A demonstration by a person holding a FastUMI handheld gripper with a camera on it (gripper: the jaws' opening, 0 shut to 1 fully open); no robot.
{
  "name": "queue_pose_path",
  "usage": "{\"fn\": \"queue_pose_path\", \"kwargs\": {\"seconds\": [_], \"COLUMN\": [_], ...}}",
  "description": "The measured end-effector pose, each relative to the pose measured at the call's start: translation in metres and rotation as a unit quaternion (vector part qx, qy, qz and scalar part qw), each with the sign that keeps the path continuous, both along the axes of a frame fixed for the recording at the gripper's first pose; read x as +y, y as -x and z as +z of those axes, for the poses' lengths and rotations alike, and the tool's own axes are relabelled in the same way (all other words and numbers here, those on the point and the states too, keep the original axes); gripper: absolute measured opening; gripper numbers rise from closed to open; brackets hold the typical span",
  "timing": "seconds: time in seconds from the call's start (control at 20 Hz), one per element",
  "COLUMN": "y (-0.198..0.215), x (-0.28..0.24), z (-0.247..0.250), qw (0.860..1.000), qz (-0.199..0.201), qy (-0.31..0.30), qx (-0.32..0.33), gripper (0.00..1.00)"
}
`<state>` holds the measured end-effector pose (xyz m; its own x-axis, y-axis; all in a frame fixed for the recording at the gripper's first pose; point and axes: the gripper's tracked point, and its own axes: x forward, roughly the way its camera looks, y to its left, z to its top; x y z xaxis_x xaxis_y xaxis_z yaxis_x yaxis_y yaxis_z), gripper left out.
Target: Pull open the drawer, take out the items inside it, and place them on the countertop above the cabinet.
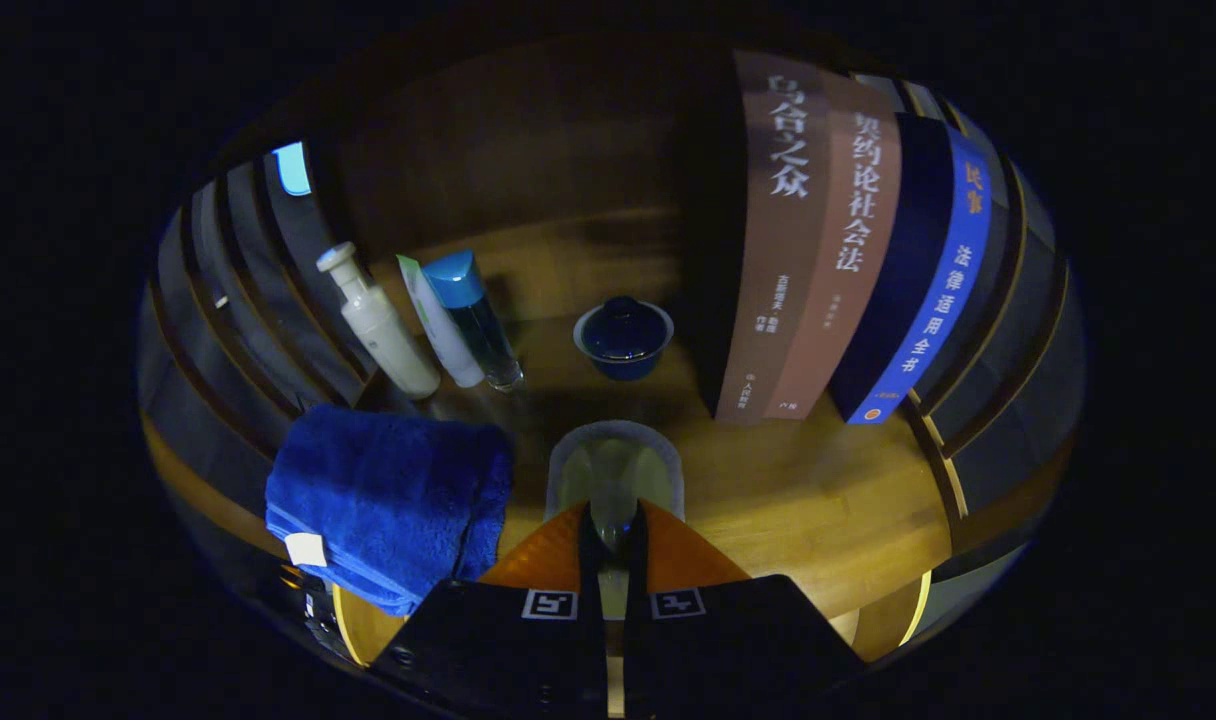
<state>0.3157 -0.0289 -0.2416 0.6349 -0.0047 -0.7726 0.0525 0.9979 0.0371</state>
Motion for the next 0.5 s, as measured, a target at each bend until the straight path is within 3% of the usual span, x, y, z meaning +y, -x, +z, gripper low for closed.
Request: {"fn": "queue_pose_path", "kwargs": {"seconds": [0.2,0.25,0.5], "y": [-0.0063,-0.0078,-0.0083], "x": [0.0035,0.0049,0.0008], "z": [-0.0012,-0.0061,-0.0015], "qw": [1.000,1.000,0.999], "qz": [-0.002,-0.002,-0.009], "qy": [-0.006,-0.015,-0.030], "qx": [0.001,0.001,-0.014], "gripper": [0.22,0.30,1.00]}}
